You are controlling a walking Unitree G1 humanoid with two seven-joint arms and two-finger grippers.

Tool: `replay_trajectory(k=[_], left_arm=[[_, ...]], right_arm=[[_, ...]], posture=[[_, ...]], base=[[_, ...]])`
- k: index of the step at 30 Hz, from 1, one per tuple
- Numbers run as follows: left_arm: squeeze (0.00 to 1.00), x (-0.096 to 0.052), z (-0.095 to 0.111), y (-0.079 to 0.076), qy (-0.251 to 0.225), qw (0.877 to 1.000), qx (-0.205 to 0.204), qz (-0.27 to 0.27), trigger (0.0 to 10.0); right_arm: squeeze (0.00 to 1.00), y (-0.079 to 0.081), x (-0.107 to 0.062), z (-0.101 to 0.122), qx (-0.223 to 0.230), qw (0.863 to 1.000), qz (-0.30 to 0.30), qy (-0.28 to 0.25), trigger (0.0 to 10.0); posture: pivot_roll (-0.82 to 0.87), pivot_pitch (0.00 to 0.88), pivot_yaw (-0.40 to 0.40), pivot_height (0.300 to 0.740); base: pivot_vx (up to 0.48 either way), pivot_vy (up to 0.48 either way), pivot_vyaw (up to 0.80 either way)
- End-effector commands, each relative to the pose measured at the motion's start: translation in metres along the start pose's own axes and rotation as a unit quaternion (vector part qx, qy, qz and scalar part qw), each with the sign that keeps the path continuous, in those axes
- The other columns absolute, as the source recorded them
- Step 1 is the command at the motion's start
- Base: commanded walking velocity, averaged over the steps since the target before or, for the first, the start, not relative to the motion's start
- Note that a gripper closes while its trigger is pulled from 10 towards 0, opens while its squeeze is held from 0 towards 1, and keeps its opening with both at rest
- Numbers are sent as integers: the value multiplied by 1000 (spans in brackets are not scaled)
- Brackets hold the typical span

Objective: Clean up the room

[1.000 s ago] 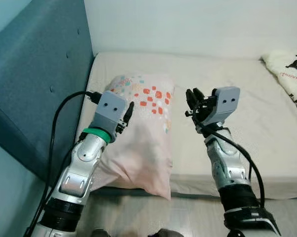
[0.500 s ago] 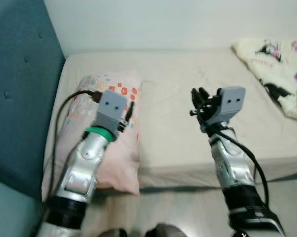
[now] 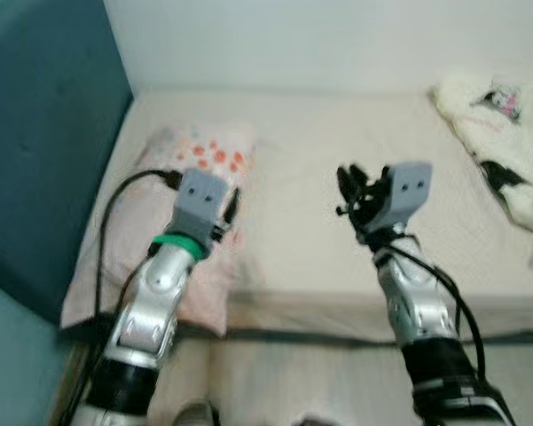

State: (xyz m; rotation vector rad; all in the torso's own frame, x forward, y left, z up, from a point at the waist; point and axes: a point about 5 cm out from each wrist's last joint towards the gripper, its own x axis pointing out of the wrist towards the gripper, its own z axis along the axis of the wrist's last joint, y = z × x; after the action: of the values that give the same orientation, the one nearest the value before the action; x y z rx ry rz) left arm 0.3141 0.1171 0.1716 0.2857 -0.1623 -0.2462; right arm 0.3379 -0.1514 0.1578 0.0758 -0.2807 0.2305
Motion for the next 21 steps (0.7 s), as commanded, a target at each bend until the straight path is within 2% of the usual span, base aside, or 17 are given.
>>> replay_trajectory(k=[1,21], left_arm=[[0,-2,-5,-1,11,1000,1,-2,10000],[0,-2,-7,0,17,1000,2,-2,10000]], right_arm=[[0,0,-3,-5,1,1000,0,10,10000],[0,4,-5,-6,3,1000,4,12,10000]], posture=[[9,12,-2,718],[8,23,8,718]], base=[[0,-458,0],[0,-454,0]])
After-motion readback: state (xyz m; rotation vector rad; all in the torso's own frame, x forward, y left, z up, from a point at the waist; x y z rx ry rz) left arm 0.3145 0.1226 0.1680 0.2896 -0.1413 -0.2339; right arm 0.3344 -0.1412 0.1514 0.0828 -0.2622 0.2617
